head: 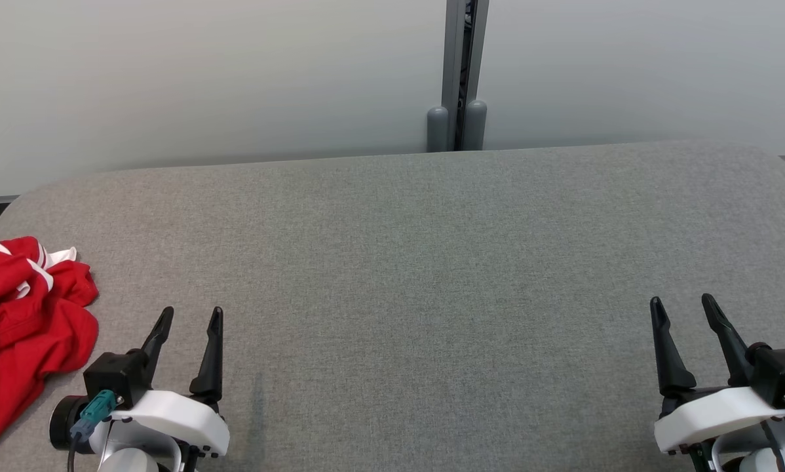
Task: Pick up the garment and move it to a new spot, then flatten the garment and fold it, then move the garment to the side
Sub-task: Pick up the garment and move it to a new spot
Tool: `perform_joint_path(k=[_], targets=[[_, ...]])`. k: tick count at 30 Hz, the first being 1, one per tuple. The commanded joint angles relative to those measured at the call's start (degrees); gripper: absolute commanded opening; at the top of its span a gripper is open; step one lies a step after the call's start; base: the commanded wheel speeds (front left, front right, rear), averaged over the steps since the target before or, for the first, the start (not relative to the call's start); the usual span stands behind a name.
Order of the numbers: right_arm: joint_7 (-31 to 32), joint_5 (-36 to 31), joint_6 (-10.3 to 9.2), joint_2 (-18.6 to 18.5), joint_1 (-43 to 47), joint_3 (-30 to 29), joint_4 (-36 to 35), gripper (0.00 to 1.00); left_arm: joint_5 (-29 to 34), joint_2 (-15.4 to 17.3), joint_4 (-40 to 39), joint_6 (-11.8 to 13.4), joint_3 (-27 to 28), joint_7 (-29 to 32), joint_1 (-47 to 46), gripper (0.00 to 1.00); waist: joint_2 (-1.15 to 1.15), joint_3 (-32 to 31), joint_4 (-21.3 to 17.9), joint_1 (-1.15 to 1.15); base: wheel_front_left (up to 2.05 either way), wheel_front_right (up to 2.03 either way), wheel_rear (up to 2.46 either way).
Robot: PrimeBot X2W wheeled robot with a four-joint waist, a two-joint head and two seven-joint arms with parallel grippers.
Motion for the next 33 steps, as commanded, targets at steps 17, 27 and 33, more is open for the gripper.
perform_joint_path(k=[17,27,33], targets=[[0.8,0.5,0.12,-0.8,-1.1,0.3,-1.3,1.00,-1.2,0.6,-0.5,1.0,0.4,-0.3,-2.7,1.00,0.00,0.9,6.1,0.00,0.00,0.00,0.00],[1.4,1.5,0.12,-1.1,-2.6,3.0,-2.8,1.00,-1.4,0.8,-2.1,1.6,1.4,-0.2,-3.6,1.00,0.00,1.9,16.5,0.00,0.00,0.00,0.00],[1.4,2.1,0.12,-0.8,-3.2,4.8,-2.4,1.00,-1.9,0.8,-3.0,1.5,2.1,-0.3,-3.4,1.00,0.00,2.4,21.9,0.00,0.00,0.00,0.00]])
